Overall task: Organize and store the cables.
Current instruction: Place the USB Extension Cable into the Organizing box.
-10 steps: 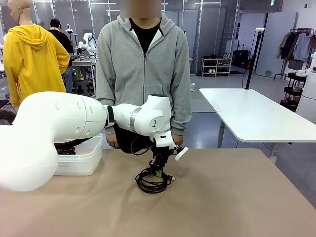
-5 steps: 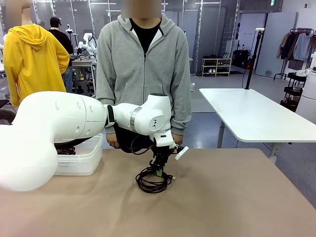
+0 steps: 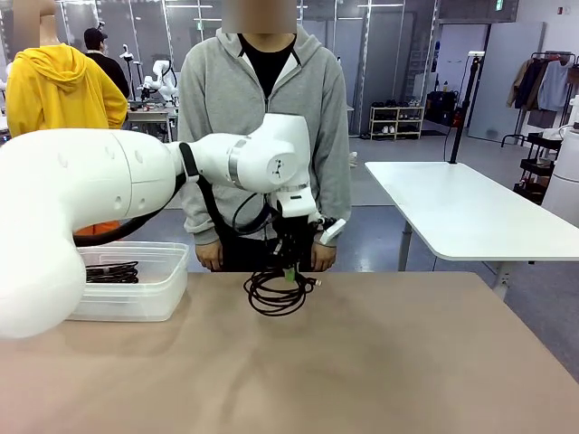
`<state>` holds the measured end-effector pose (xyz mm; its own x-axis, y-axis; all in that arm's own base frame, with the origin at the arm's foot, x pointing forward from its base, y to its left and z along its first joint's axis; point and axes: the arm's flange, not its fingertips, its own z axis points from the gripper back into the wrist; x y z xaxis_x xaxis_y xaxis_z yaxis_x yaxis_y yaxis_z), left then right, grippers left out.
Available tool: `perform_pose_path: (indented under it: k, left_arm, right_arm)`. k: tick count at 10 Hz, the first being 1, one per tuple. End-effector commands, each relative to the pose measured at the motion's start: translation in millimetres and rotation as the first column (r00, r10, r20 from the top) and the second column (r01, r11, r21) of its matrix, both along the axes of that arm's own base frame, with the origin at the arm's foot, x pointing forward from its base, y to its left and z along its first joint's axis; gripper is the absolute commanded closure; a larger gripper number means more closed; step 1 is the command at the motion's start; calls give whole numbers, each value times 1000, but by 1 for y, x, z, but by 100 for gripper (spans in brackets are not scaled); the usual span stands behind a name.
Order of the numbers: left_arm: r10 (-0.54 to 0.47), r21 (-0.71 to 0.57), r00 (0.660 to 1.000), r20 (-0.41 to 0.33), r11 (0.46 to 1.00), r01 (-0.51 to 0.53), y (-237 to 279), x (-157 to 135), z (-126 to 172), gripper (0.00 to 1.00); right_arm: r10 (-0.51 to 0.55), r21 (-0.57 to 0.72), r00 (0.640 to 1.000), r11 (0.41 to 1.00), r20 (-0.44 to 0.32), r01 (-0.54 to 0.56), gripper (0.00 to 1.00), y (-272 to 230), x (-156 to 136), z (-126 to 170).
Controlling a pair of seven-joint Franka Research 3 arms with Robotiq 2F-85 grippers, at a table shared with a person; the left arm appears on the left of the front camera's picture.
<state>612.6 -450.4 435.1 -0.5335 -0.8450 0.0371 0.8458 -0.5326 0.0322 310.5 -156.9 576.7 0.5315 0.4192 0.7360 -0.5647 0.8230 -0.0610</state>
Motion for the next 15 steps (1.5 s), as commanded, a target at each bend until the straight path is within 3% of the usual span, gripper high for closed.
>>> perform_pose_path:
  k: [1, 3, 4, 7, 8, 9, 12, 14, 15]
  left_arm:
    - [4, -22, 998, -63, 1000, -5, -10, 7, -9, 100]
    - [-34, -6, 996, -83, 999, 34, -24, 7, -20, 100]
    - [0, -14, 999, -33, 1000, -1, -4, -2, -9, 100]
    - [0, -14, 999, -33, 1000, -1, -4, -2, -9, 100]
    - [-2, -9, 999, -41, 1000, 2, -6, -1, -19, 86]
    - [-1, 9, 1000, -21, 1000, 1, 12, 10, -8, 86]
    - [194, -54, 980, 35, 980, -192, 111, 36, 63, 86]
    - [384, -153, 922, 39, 915, -374, 179, 40, 92, 86]
    - [488, -179, 871, 51, 863, -473, 214, 43, 103, 86]
  right_arm:
    - [4, -2, 1000, 1000, -7, -4, 0, 0, 0, 0]
    - [4, -2, 1000, 1000, -7, -4, 0, 0, 0, 0]
    - [4, -2, 1000, 1000, -7, -4, 0, 0, 0, 0]
    - [4, -2, 1000, 1000, -7, -4, 0, 0, 0, 0]
    - [4, -2, 1000, 1000, -7, -4, 0, 0, 0, 0]
    - [4, -2, 1000, 1000, -7, -4, 0, 0, 0, 0]
    - [4, -2, 1000, 1000, -7, -4, 0, 0, 0, 0]
    - [4, -2, 1000, 1000, -7, -4, 0, 0, 0, 0]
    - [4, -2, 1000, 1000, -7, -4, 0, 0, 0, 0]
